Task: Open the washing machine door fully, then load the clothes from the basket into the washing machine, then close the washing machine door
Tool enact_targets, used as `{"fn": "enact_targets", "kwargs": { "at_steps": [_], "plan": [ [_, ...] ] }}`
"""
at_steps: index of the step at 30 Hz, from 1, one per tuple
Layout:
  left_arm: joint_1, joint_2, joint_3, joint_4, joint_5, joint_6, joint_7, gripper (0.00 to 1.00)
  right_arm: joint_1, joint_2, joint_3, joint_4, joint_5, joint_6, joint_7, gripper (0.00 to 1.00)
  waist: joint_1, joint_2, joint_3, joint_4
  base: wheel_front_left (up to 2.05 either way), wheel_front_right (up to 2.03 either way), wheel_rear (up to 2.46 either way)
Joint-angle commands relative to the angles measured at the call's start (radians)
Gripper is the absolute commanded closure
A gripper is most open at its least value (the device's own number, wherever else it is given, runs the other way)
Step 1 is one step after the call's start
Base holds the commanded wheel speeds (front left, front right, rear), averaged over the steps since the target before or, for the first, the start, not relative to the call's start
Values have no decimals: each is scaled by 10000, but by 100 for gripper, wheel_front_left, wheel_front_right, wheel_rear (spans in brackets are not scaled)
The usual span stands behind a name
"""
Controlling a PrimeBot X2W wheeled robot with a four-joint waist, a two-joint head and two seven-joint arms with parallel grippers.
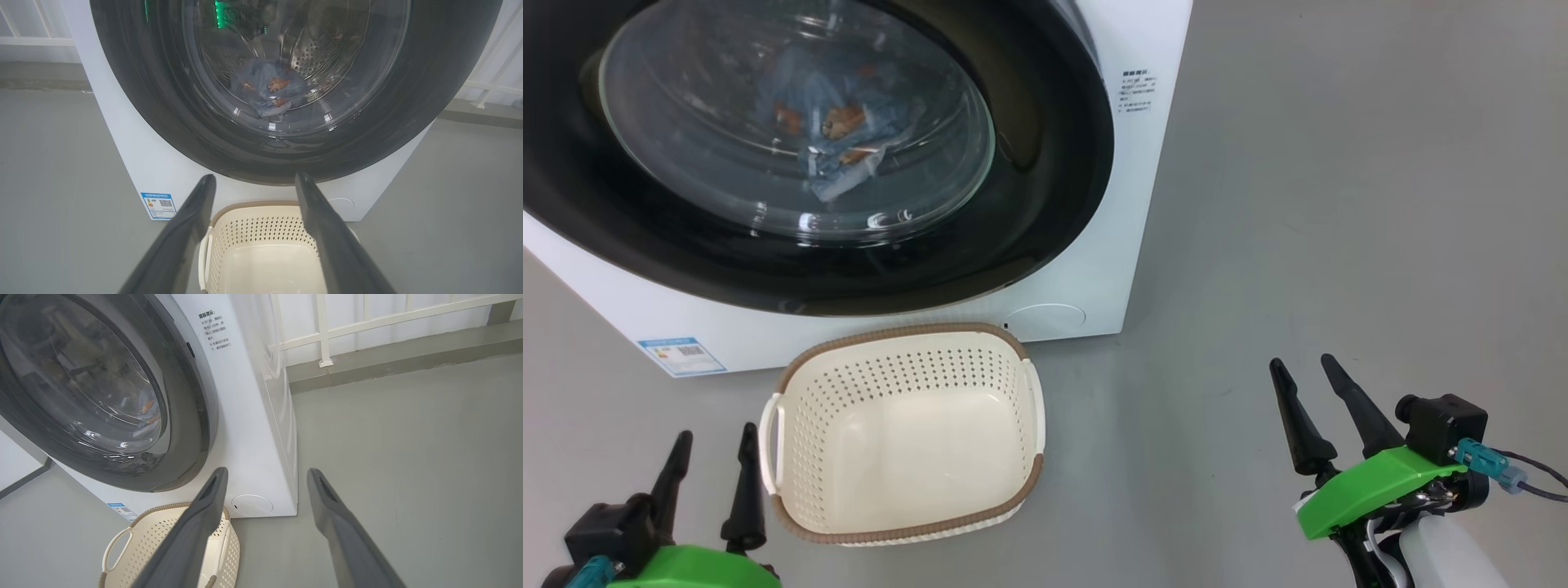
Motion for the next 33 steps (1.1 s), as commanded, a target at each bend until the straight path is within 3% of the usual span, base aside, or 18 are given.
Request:
{"fn": "enact_targets", "kwargs": {
  "at_steps": [1, 33],
  "plan": [
    [-64, 200, 420, -233, 85, -27, -65, 0, 55, 16, 216, -277, -64, 14, -49, 0, 0, -1, 4, -2, 0, 0, 0],
    [-65, -4, 692, -450, 287, -27, -65, 0, 4, 15, 174, -471, -105, 14, -49, 0, 0, -1, 117, 145, 0, 0, 0]
  ]
}}
